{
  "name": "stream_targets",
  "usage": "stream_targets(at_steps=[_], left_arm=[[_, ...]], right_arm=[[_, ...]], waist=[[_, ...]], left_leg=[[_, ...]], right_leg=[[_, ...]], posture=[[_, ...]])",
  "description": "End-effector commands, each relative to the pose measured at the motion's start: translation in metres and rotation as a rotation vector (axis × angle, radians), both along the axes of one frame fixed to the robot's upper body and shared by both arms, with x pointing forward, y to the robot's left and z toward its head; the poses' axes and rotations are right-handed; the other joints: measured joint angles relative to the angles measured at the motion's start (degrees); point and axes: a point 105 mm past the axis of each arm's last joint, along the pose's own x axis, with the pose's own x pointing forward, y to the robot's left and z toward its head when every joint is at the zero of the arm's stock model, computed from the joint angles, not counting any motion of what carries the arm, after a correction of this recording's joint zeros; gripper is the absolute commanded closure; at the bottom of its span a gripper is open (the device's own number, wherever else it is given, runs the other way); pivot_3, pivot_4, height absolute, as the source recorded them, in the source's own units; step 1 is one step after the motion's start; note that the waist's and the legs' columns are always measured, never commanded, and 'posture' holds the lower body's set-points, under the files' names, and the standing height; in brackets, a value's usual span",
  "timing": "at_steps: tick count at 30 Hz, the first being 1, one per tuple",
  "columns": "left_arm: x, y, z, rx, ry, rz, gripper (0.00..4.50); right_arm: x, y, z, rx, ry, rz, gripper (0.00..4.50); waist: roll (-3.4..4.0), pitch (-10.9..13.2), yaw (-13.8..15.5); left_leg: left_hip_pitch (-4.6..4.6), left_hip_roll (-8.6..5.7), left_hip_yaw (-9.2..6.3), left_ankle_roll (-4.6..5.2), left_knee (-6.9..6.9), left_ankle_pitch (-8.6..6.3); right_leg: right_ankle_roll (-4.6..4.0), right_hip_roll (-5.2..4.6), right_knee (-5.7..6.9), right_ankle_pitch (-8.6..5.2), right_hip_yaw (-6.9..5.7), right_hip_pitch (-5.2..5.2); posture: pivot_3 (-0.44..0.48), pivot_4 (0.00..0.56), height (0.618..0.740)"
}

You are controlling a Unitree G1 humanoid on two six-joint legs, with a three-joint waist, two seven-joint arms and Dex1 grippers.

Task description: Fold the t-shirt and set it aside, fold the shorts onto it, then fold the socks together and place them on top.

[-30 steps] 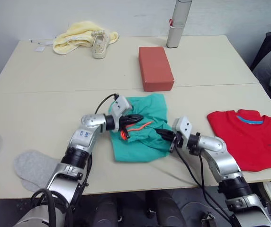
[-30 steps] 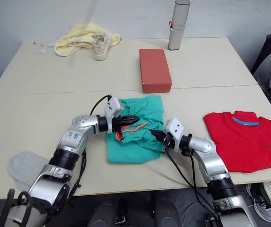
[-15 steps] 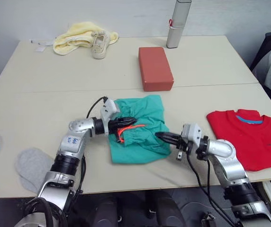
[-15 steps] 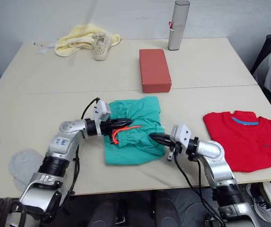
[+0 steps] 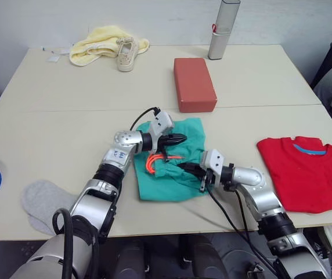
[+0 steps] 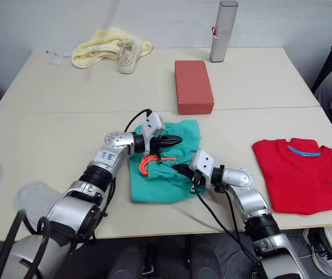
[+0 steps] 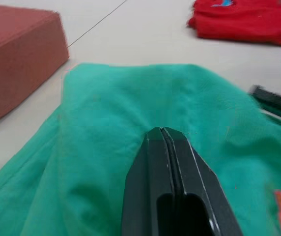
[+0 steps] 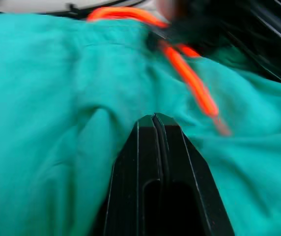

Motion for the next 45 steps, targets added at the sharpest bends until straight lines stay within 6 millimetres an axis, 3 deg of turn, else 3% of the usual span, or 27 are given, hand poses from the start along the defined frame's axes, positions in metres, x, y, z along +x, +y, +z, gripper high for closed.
stream_targets(at_steps=[1, 5, 7, 9, 13, 17, 22, 23, 26, 29, 33, 37, 43, 45], left_arm=[[0.013, 0.009, -0.002, 0.043, -0.045, 0.100, 4.50], [0.017, 0.017, 0.015, -0.011, -0.118, 0.118, 4.50], [0.009, 0.027, 0.058, -0.198, -0.211, 0.049, 4.50], [-0.002, 0.043, 0.083, -0.262, -0.287, -0.010, 4.50], [-0.035, 0.069, 0.092, -0.238, -0.315, -0.181, 3.28], [-0.062, 0.103, 0.095, -0.206, -0.301, -0.262, 1.97], [-0.092, 0.126, 0.080, -0.130, -0.238, -0.320, 0.45], [-0.096, 0.127, 0.078, -0.122, -0.229, -0.325, 0.12], [-0.105, 0.129, 0.073, -0.126, -0.205, -0.314, 0.03], [-0.113, 0.131, 0.064, -0.136, -0.166, -0.302, 0.03], [-0.123, 0.129, 0.060, -0.146, -0.108, -0.319, 0.03], [-0.119, 0.135, 0.064, -0.139, -0.145, -0.254, 0.03], [-0.119, 0.136, 0.064, -0.140, -0.151, -0.239, 0.03], [-0.120, 0.135, 0.063, -0.137, -0.149, -0.241, 0.00]], right_arm=[[-0.019, -0.004, 0.008, 0.013, 0.004, 0.077, 4.47], [-0.030, -0.019, 0.021, 0.049, 0.018, 0.073, 4.47], [-0.023, -0.039, 0.050, 0.181, 0.035, -0.040, 4.47], [-0.024, -0.053, 0.070, 0.257, 0.054, -0.091, 4.47], [-0.028, -0.075, 0.074, 0.251, 0.166, -0.159, 3.21], [-0.012, -0.108, 0.070, 0.268, 0.388, -0.310, 1.77], [0.008, -0.135, 0.048, 0.254, 0.860, -0.458, 0.07], [0.010, -0.136, 0.043, 0.245, 0.952, -0.486, 0.00], [0.018, -0.120, 0.041, 0.221, 1.077, -0.456, 0.00], [0.034, -0.093, 0.039, 0.245, 1.125, -0.400, 0.00], [0.045, -0.073, 0.036, 0.260, 1.155, -0.375, 0.00], [0.055, -0.038, 0.031, 0.260, 1.206, -0.329, 0.00], [0.062, -0.004, 0.024, 0.208, 1.210, -0.298, 0.00], [0.066, 0.006, 0.021, 0.202, 1.201, -0.302, 0.38]], waist=[[0.00, 0.0, 0.1], [0.00, 0.0, 0.2], [0.00, 0.0, 0.1], [0.12, 0.1, 0.0], [0.14, 0.1, 0.0], [0.17, 0.1, 0.1], [0.18, 0.1, -0.5], [0.19, 0.1, -0.7], [0.21, 0.1, -0.8], [0.21, 0.1, -1.1], [0.19, 0.1, -1.3], [0.17, 0.1, -1.7], [0.17, 0.1, -2.7], [0.16, 0.1, -3.0]], left_leg=[[0.02, 0.00, 0.00, 0.00, 0.01, 0.00], [0.05, 0.00, -0.04, 0.01, 0.00, -0.02], [0.02, 0.01, -0.03, 0.00, -0.01, -0.03], [-0.02, 0.03, -0.04, -0.03, -0.02, -0.03], [0.08, 0.07, -0.17, -0.14, -0.17, -0.03], [0.07, 0.03, -0.13, -0.11, -0.23, 0.00], [0.05, 0.02, -0.13, -0.01, -0.07, -0.03], [0.05, 0.03, -0.14, -0.01, -0.09, -0.03], [0.04, 0.04, -0.16, -0.03, -0.24, -0.02], [0.00, 0.06, -0.11, -0.07, -0.32, 0.00], [0.02, 0.07, -0.08, -0.09, -0.38, 0.01], [0.05, 0.06, -0.05, -0.10, -0.36, 0.02], [0.07, 0.08, -0.06, -0.16, -0.46, 0.05], [0.09, 0.08, -0.03, -0.16, -0.46, 0.05]], right_leg=[[0.00, -0.01, 0.01, 0.00, -0.01, 0.01], [0.00, -0.05, 0.01, 0.00, -0.04, 0.05], [-0.01, -0.06, 0.02, 0.00, -0.04, 0.00], [-0.02, -0.08, 0.06, 0.00, 0.00, -0.05], [-0.12, -0.08, -0.01, -0.06, 0.25, 0.06], [-0.14, -0.08, -0.01, -0.07, 0.34, 0.04], [-0.14, -0.12, 0.02, -0.06, 0.38, 0.06], [-0.14, -0.13, 0.01, -0.06, 0.39, 0.06], [-0.20, -0.14, -0.02, -0.09, 0.38, 0.00], [-0.20, -0.09, -0.03, -0.09, 0.40, -0.07], [-0.20, -0.05, -0.02, -0.09, 0.41, -0.08], [-0.18, -0.05, 0.00, -0.08, 0.44, -0.06], [-0.19, -0.04, 0.00, -0.08, 0.43, -0.07], [-0.19, -0.03, 0.01, -0.08, 0.45, -0.07]], posture=[[0.000, 0.150, 0.740], [0.000, 0.150, 0.740], [0.000, 0.150, 0.740], [0.000, 0.150, 0.740], [0.000, 0.150, 0.740], [0.000, 0.150, 0.740], [0.000, 0.150, 0.740], [0.000, 0.150, 0.740], [0.000, 0.150, 0.740], [0.000, 0.150, 0.740], [0.000, 0.150, 0.740], [0.000, 0.150, 0.740], [0.000, 0.150, 0.740], [0.000, 0.150, 0.740]])
